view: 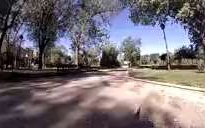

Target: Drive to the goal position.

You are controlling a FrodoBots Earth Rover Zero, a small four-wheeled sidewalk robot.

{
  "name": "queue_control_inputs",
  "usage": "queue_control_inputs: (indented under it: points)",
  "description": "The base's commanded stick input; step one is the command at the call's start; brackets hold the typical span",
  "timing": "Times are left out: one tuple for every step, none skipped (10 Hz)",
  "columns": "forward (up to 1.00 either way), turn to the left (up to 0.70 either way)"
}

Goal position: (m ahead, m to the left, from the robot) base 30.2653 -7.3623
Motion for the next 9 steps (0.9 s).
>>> queue_control_inputs:
  points:
    - [1.00,-0.31]
    - [1.00,-0.38]
    - [1.00,-0.38]
    - [1.00,-0.26]
    - [1.00,0.02]
    - [1.00,-0.10]
    - [1.00,-0.18]
    - [1.00,0.02]
    - [1.00,0.02]
